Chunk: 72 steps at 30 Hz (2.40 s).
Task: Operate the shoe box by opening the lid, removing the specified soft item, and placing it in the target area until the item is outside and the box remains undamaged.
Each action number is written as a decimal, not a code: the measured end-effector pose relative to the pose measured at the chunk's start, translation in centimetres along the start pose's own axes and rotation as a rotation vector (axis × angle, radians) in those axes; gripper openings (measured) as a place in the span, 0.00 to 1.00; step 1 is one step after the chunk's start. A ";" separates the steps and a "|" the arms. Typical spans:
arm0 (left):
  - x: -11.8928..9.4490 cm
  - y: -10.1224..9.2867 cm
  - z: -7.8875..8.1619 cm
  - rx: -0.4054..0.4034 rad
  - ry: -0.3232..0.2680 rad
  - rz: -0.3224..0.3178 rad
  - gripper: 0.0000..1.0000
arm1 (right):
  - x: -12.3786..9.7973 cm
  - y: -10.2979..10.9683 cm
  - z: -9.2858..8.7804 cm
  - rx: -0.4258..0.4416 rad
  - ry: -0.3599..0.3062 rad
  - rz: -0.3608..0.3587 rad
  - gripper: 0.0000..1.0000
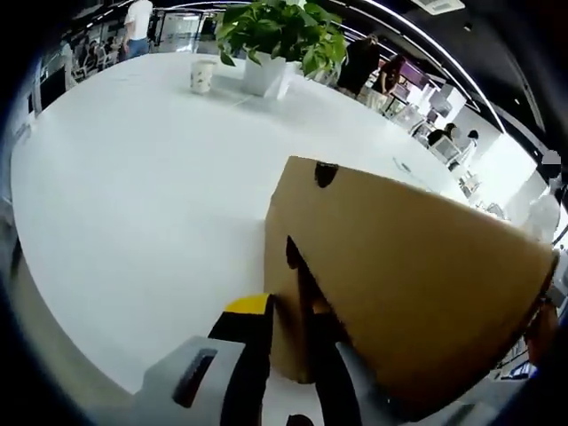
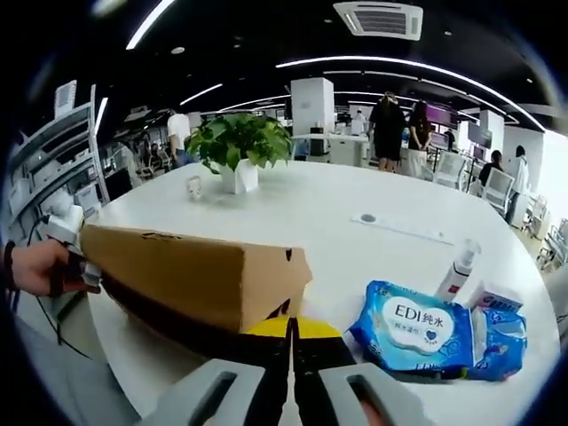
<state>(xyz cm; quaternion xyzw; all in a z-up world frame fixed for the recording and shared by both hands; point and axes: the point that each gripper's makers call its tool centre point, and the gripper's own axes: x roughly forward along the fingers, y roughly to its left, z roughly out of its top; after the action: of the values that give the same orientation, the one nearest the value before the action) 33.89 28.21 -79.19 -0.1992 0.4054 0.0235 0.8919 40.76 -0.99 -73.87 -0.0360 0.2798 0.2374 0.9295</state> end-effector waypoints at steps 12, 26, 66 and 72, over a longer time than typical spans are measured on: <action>-1.0 0.0 -0.1 0.042 -0.019 -0.022 0.11 | -0.4 0.7 -0.4 0.025 0.001 0.022 0.00; -2.5 -0.3 -0.2 0.064 -0.056 -0.065 0.10 | -0.8 1.4 -0.9 0.049 -0.013 0.052 0.00; -5.0 -0.2 -1.0 0.114 -0.138 -0.117 0.05 | -1.0 2.0 -2.7 0.092 -0.014 0.092 0.00; -5.2 -0.2 -1.1 0.125 -0.143 -0.118 0.05 | -1.2 1.7 -3.0 0.099 -0.017 0.088 0.00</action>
<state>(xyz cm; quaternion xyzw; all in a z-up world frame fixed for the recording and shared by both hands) 29.70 28.28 -75.99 -0.1646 0.3289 -0.0404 0.9290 37.60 -0.54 -75.60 0.0243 0.2847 0.2644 0.9211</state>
